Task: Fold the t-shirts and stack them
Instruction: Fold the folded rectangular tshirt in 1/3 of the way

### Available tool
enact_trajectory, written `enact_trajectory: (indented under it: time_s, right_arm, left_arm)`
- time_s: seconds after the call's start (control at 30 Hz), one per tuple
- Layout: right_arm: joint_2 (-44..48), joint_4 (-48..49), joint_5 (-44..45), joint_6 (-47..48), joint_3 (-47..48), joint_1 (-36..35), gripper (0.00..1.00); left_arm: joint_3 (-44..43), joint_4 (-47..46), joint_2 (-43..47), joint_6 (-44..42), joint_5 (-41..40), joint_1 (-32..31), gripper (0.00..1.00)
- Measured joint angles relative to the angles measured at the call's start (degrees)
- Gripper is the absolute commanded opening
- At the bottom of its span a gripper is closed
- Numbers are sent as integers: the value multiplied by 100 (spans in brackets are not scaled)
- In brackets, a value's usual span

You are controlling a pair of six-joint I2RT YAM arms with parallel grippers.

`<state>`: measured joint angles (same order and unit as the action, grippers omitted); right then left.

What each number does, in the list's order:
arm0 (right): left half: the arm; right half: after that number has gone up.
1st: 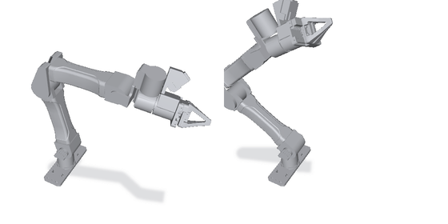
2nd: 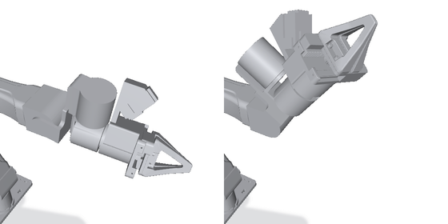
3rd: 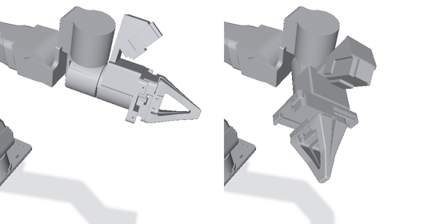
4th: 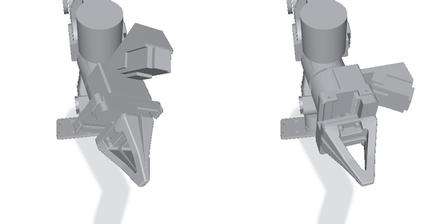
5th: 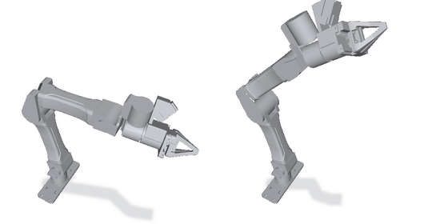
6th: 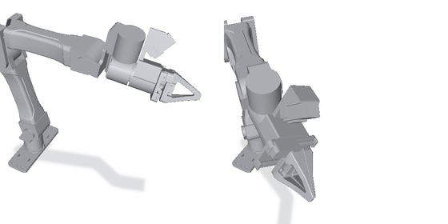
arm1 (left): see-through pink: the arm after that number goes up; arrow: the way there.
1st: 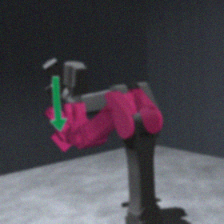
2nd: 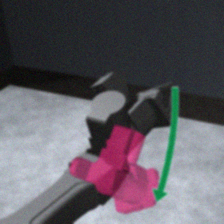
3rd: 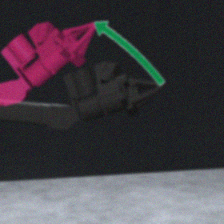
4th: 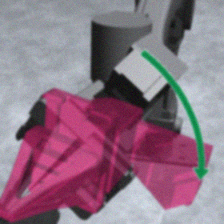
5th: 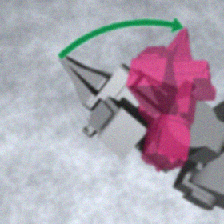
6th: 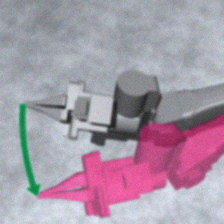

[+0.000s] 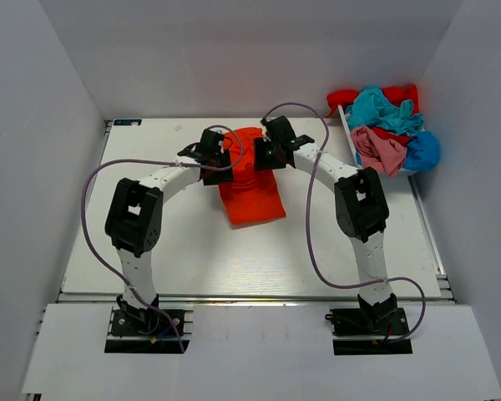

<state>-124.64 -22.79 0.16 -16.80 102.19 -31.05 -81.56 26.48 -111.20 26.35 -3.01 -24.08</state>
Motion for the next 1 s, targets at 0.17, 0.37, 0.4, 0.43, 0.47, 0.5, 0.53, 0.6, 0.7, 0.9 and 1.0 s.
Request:
enact_trajectory:
  time_s: [0.17,0.37,0.4,0.43,0.47,0.5,0.53,0.6,0.7,0.9,1.0]
  right_arm:
    - [-306,109,-201,-129,691,98,90]
    - [-70,505,-678,-70,608,256,90]
    - [131,590,-785,-33,310,275,90]
    - [240,616,-817,-13,173,282,90]
    - [485,791,-909,37,-221,286,90]
    - [756,841,-1016,72,-616,284,90]
    - [1021,892,-1169,94,-992,280,90]
    - [1440,962,-1471,142,-1589,256,90]
    - [1687,1091,-1919,243,-2041,201,90]
    - [1403,1241,-2522,385,-2103,-17,90]
    - [968,1296,-2671,396,-1797,-129,90]
  left_arm:
    - [-468,-46,-262,35,-92,160,100]
    - [-577,-122,-214,122,-267,398,100]
    - [-466,-197,-136,133,-251,435,100]
    - [-302,-243,-17,140,-225,466,100]
    - [-127,-282,116,149,-203,485,100]
    - [98,-323,286,155,-173,496,100]
    - [310,-350,459,157,-138,496,100]
    - [778,-345,881,160,-61,485,100]
    - [1381,-291,1534,201,-81,446,100]
    - [2660,-227,3130,372,-166,369,100]
    - [3176,-162,3803,446,-195,369,100]
